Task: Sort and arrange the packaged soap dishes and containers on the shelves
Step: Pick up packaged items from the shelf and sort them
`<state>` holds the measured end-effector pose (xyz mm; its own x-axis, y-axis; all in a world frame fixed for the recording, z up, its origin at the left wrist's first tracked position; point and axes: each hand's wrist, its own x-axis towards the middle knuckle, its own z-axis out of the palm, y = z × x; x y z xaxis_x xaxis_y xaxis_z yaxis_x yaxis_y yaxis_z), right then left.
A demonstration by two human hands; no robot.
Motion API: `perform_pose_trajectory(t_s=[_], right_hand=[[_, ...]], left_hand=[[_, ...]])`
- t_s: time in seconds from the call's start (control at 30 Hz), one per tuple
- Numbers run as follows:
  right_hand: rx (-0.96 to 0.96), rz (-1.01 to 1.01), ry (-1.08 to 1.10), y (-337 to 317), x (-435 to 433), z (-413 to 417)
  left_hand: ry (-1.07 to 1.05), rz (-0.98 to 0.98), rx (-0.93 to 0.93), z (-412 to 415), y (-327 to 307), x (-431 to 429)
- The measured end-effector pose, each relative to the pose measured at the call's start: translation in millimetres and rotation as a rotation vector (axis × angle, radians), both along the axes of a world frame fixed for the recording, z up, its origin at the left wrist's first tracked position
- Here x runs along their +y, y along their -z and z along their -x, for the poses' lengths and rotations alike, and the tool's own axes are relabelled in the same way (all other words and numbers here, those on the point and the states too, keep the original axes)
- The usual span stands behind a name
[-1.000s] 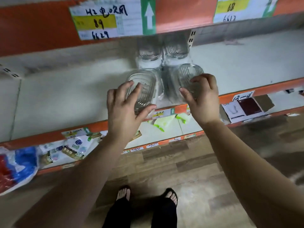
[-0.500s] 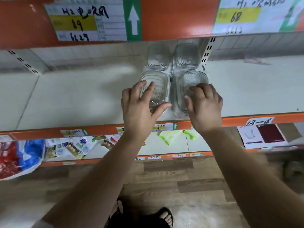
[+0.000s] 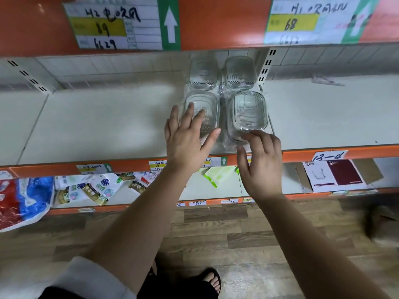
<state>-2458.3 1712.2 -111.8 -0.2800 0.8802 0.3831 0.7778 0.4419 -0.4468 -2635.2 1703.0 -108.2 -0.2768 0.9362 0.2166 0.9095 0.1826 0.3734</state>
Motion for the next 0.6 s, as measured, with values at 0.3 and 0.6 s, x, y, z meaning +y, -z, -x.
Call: perform_pose_trajectory(t_s=[0.3, 0.6], right_hand=[[0.037, 0.060, -0.116, -38.6, -43.2, 16.9], [0.053, 0.036, -0.204, -110.3, -94.0, 79.0]], left_hand=[[0.104, -0.086, 0.107, 18.9, -47.8, -78.9], [-0.038, -0.164, 0.185, 74.2, -119.7, -163.3]])
